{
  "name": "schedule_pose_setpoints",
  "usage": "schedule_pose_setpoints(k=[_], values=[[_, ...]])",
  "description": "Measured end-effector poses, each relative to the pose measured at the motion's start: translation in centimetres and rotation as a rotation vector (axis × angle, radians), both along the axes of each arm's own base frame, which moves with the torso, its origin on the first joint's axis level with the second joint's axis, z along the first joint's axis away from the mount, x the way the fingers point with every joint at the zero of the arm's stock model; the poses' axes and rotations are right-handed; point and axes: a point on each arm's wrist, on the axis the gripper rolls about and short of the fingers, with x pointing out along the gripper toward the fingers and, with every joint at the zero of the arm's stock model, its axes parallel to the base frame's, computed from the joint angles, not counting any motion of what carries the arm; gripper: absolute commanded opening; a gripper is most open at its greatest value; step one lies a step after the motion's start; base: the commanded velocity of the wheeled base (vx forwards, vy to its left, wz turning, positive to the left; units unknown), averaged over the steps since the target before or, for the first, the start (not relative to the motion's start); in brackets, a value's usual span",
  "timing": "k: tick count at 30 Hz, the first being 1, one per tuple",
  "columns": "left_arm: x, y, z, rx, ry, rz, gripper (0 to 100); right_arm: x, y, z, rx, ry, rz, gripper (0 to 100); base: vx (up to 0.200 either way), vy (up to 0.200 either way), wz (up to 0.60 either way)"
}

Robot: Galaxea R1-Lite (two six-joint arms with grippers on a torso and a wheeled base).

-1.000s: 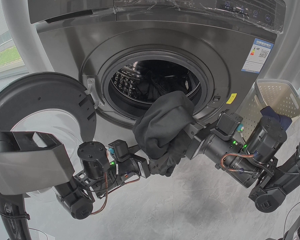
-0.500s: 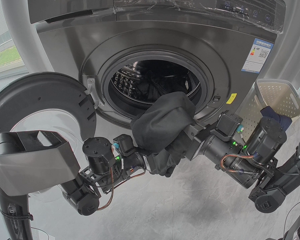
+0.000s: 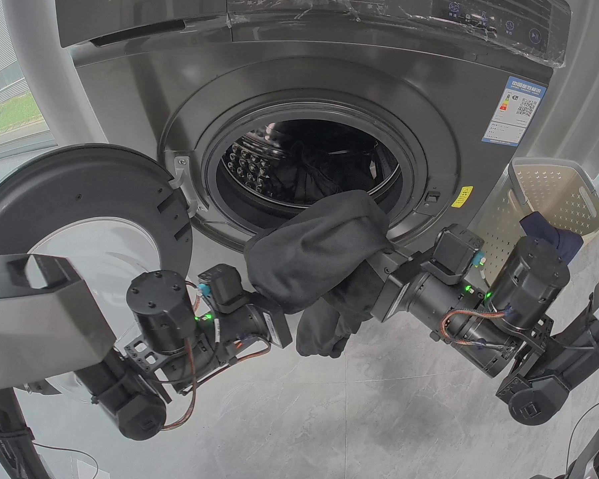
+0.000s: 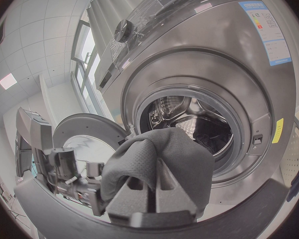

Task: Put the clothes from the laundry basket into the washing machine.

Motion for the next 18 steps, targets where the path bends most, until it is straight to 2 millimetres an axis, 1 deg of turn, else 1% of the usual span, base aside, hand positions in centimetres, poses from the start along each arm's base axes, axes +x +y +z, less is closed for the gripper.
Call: schedule_pose_setpoints(k=[1,6,8,12,15,18], values=[[-0.4,0.3,0.4,-0.002,-0.002,0.000,0,0.0,0.0,-0.1,-0.002,0.005,-0.003,100,0.000,0.000,0.00],[-2.5,1.9,3.1,-0.042,-0.048,0.002,0,0.0,0.1,-1.2,-0.026,0.038,-0.003,100,0.000,0.000,0.00],[-3.3,2.5,4.3,-0.065,-0.075,0.001,0,0.0,0.3,-1.9,-0.040,0.056,0.004,100,0.000,0.000,0.00],[-4.8,3.6,6.2,-0.101,-0.119,-0.001,0,0.1,0.8,-3.6,-0.078,0.096,0.012,100,0.000,0.000,0.00],[-5.6,4.3,6.9,-0.115,-0.134,0.000,0,0.2,1.1,-4.7,-0.107,0.125,0.016,100,0.000,0.000,0.00],[-6.3,4.8,7.2,-0.123,-0.136,-0.001,0,0.3,1.2,-5.6,-0.126,0.145,0.017,100,0.000,0.000,0.00]])
